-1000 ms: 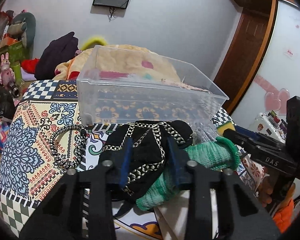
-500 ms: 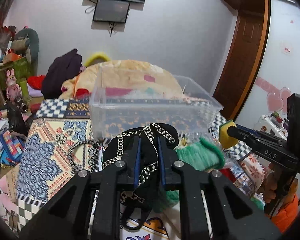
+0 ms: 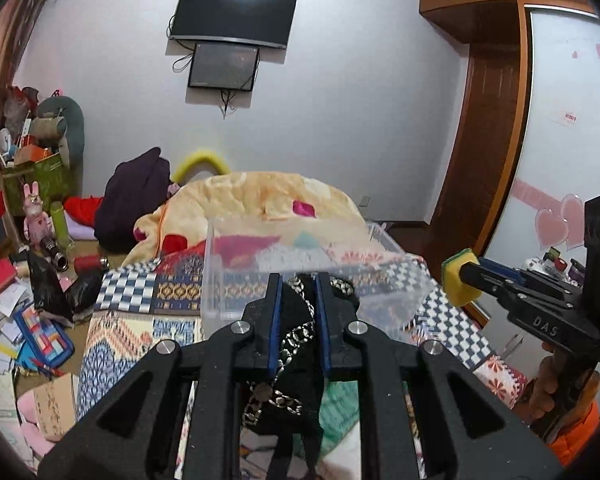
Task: Organize soft objects
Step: 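Carry both items over the clear box while the right tool drops the sponge inside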
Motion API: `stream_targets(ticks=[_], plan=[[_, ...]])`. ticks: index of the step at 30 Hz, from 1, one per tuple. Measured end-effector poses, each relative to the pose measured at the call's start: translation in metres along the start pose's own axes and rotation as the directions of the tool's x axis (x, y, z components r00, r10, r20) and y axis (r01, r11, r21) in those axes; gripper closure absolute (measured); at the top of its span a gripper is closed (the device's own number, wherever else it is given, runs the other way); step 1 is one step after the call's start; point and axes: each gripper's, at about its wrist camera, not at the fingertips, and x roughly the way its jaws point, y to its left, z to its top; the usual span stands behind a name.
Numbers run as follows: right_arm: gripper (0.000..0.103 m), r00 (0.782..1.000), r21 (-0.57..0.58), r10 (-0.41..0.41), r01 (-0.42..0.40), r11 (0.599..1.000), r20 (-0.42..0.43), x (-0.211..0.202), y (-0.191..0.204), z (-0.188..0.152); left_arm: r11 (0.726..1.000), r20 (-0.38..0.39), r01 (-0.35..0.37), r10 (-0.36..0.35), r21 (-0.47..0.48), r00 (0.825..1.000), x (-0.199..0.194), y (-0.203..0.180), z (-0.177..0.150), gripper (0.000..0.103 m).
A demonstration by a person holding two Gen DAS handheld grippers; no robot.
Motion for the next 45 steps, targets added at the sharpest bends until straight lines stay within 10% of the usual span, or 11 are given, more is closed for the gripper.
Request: stream_targets(ticks=[11,19,26,33,45], plan=[[0.077,0.999,-0.005,0.033,-0.033,0.999,0.014,0.022,0.004,0.014,1.0,-0.069,0.011,-0.009,0.028,0.998,0.031,0.006,0.02,0.1],[0.077,0.999,0.005,0.032,-0.032,0.999,-0.028,0.023,-0.001,0.001,0.999,-0.215,0.038,-0.029,0.036,0.976,0.034,0.014,-0.03,0.046],[0.077,0.998,0.01,0.035,-0.035,0.999,-0.046,0.022,-0.003,-0.001,0.998,-0.306,0.056,-0.048,0.015,0.951,0.044,0.015,-0.064,0.046],[0.077,0.998,0.002,0.037,-0.037,0.999,-0.053,0.023,-0.004,-0.001,0.999,-0.345,0.036,-0.044,-0.029,0.937,0.053,0.025,-0.083,0.087],[0.077,0.999,-0.01,0.041,-0.041,0.999,-0.03,0.028,-0.002,0.015,0.999,-0.151,0.046,-0.044,0.014,0.988,-0.007,0.013,-0.024,0.09]])
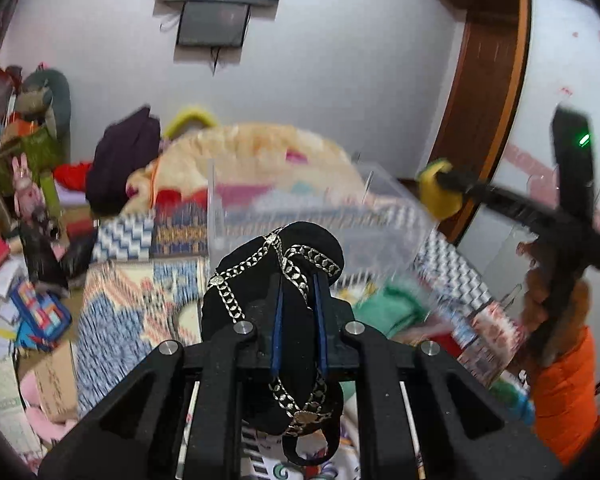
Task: Organize soft objects
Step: 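Carry both items over the clear box while the right tool drops the sponge inside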
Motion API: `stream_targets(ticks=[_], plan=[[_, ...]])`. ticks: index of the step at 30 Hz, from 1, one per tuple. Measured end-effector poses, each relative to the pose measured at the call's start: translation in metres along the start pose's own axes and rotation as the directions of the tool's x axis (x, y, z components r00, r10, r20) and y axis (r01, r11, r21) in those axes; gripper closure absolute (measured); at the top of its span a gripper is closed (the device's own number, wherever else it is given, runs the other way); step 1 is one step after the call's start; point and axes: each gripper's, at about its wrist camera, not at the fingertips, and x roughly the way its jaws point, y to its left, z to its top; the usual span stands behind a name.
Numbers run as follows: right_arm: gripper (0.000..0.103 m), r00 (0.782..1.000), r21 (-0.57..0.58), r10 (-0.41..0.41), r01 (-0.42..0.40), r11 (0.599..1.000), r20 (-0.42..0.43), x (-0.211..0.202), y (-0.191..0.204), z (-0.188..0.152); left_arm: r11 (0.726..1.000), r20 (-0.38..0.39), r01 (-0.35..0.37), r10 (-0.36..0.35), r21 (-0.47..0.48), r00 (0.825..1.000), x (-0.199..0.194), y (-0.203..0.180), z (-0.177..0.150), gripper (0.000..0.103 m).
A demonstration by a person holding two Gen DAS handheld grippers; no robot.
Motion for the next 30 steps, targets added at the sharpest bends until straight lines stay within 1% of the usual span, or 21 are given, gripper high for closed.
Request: stream_targets(ticks=[2,5,8,12,17,21,24,28,30], plan=[[0.077,1.0,-0.006,0.002,-0.002,1.0,0.0,0.004,0.003,0.005,1.0,0.029,-0.007,0.006,0.008,1.0,-0.004,-0.001,0.013,0.09],[0.077,1.0,-0.019,0.002,-0.002,1.0,-0.003,0.012,0.007,0.01,0.998,0.072,-0.057,0.056,0.016,0.996,0.0,-0.004,0.036,0.09],[0.077,1.0,-0.031,0.004,-0.005,1.0,-0.019,0.021,0.01,0.013,0.997,0.064,-0.079,0.079,0.002,0.995,0.017,0.001,0.051,0.09],[0.077,0.999,-0.047,-0.003,0.001,0.999,-0.054,0.038,0.015,0.012,0.996,0.029,-0.089,0.089,-0.019,0.996,0.05,0.008,0.066,0.09],[0.077,0.993,-0.08,-0.023,0.014,0.997,-0.114,0.063,0.017,0.005,0.992,-0.018,-0.129,0.129,-0.013,0.992,0.088,0.01,0.074,0.09],[0.077,0.986,-0.08,-0.013,0.0,0.997,-0.164,0.078,0.017,0.001,0.994,-0.082,-0.113,0.112,-0.007,0.99,0.118,0.009,0.074,0.09],[0.077,0.979,-0.093,-0.027,0.008,0.996,-0.201,0.088,0.017,-0.003,0.994,-0.124,-0.113,0.113,0.003,0.986,0.135,0.007,0.071,0.09],[0.075,0.971,-0.109,-0.027,0.001,0.994,-0.238,0.094,0.017,-0.009,0.994,-0.173,-0.105,0.107,0.022,0.979,0.15,0.004,0.065,0.09],[0.074,0.97,-0.108,-0.029,0.003,0.994,-0.24,0.094,0.018,-0.01,0.995,-0.182,-0.097,0.101,0.03,0.978,0.152,0.003,0.062,0.09]])
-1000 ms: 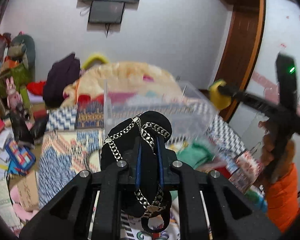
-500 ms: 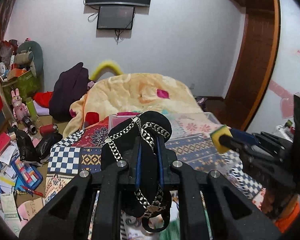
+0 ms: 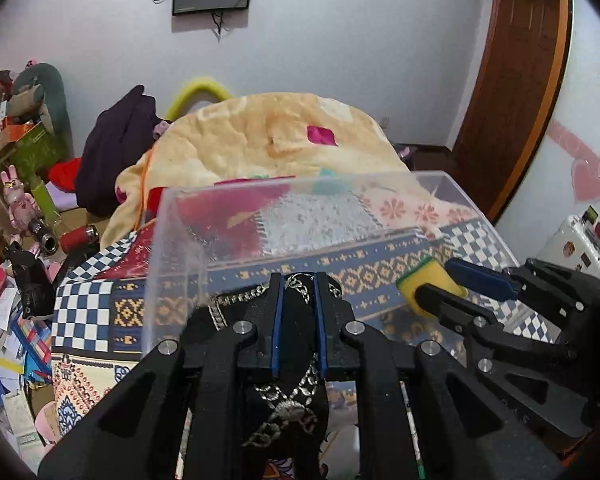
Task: Organize soft objects
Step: 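Carry both items over the clear box while the right tool drops the sponge inside, then open the left tool to drop the black bag into the clear box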
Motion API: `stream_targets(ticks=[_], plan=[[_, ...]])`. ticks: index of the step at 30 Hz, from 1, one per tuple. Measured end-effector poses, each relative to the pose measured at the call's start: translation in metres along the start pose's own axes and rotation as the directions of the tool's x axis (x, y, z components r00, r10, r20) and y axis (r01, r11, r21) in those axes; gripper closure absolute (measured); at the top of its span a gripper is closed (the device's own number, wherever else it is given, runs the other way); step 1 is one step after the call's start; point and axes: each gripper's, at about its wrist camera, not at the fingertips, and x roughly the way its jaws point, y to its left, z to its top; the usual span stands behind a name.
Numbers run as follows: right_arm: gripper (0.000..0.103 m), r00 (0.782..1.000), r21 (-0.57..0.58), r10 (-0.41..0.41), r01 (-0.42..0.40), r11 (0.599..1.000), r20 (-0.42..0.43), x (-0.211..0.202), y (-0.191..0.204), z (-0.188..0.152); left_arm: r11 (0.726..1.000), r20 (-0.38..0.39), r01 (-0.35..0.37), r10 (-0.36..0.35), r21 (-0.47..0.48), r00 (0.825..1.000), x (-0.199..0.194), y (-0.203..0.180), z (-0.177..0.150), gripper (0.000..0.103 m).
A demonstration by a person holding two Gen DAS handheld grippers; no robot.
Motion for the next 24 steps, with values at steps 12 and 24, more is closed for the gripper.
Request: stream_targets(ticks=[12,24], plan=[[0.048,0.999,-0.002,0.001,-0.001,1.0,0.055,-0.025,0.001,0.003,0.999,0.037,0.024,-0.025,0.021,0.999,-0.035,0.0,-0.01,0.08],[0.034,0.98,0.035,0.003,-0.01,0.999,0.199,-0.078,0.001,-0.001,0.999,0.217,-0.043,0.037,0.021,0.975,-0.117,0.009,-0.039,0.042]])
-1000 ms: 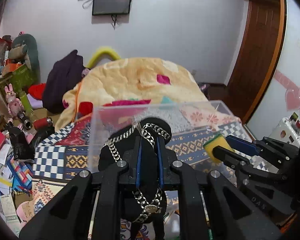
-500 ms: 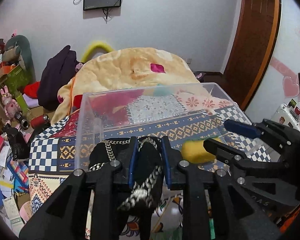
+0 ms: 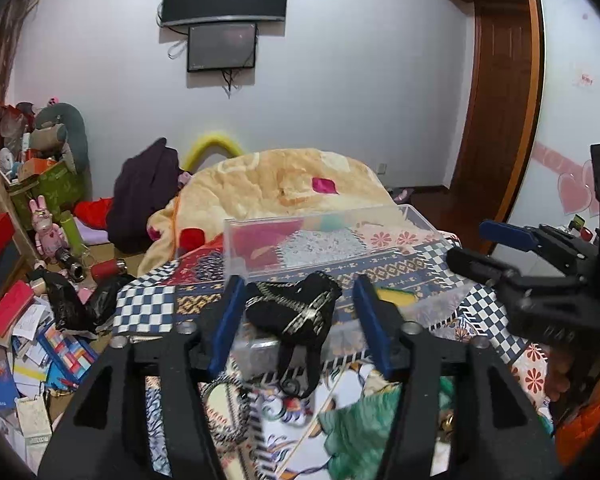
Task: Organize soft objects
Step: 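Open the left tool to drop the black bag into the clear box, then grasp the clear bag of silver items with the right tool while the left tool grasps the braided bracelet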
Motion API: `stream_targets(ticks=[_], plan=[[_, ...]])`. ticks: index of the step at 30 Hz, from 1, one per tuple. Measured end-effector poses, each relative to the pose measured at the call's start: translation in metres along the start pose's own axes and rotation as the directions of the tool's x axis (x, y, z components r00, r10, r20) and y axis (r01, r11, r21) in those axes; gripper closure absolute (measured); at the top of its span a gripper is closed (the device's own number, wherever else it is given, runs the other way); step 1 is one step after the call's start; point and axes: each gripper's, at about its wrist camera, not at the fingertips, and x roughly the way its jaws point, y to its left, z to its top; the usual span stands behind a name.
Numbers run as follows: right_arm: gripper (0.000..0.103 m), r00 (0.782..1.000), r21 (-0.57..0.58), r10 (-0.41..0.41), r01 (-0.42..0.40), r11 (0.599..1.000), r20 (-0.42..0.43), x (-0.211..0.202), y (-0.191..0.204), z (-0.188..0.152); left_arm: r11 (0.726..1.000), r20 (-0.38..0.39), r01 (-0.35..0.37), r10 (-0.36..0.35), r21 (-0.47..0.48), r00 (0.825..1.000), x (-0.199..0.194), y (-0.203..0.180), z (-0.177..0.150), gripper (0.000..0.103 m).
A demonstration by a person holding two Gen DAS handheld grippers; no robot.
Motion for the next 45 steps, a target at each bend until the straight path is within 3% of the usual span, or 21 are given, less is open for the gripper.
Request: stream_targets(ticks=[2,4,9,17,22,27,32,39,42,45], plan=[[0.031,1.0,0.02,0.006,-0.006,1.0,0.018,-0.007,-0.002,-0.005,1.0,0.026,-0.026,0.026,0.002,0.999,-0.008,0.004,-0.006,0.04],[0.03,1.0,0.032,0.002,-0.003,0.999,0.024,-0.011,-0.003,-0.009,0.999,0.034,-0.033,0.033,-0.003,0.999,-0.014,0.009,-0.013,0.032],[0.03,1.0,0.049,0.0,0.0,0.999,0.003,-0.012,-0.004,-0.027,0.998,0.018,-0.06,0.06,-0.023,0.998,-0.011,0.027,-0.034,0.03],[0.03,0.995,0.042,-0.065,0.069,0.997,-0.081,-0.005,-0.011,-0.057,0.994,-0.146,-0.103,0.096,-0.045,0.985,0.022,0.05,-0.074,0.03],[0.03,0.989,0.085,-0.019,0.032,0.996,-0.143,0.005,-0.018,-0.068,0.995,-0.255,-0.085,0.069,-0.052,0.965,0.041,0.056,-0.09,0.03],[0.03,0.982,0.088,0.022,-0.005,0.996,-0.188,0.012,-0.012,-0.076,0.994,-0.28,-0.094,0.075,-0.055,0.957,0.045,0.059,-0.096,0.031],[0.031,0.975,0.097,0.065,-0.045,0.994,-0.215,0.015,-0.007,-0.082,0.995,-0.306,-0.069,0.045,-0.066,0.951,0.051,0.058,-0.098,0.045],[0.062,0.959,0.153,0.165,-0.132,0.979,-0.231,0.019,-0.011,-0.086,0.994,-0.289,-0.083,0.058,-0.075,0.955,0.052,0.06,-0.099,0.076],[0.072,0.961,0.146,0.163,-0.132,0.98,-0.222,0.017,-0.009,-0.088,0.993,-0.282,-0.101,0.08,-0.061,0.956,0.05,0.061,-0.101,0.091],[0.082,0.971,0.129,0.134,-0.11,0.986,-0.2,0.012,-0.005,-0.086,0.992,-0.276,-0.105,0.084,-0.064,0.957,0.046,0.061,-0.103,0.096]])
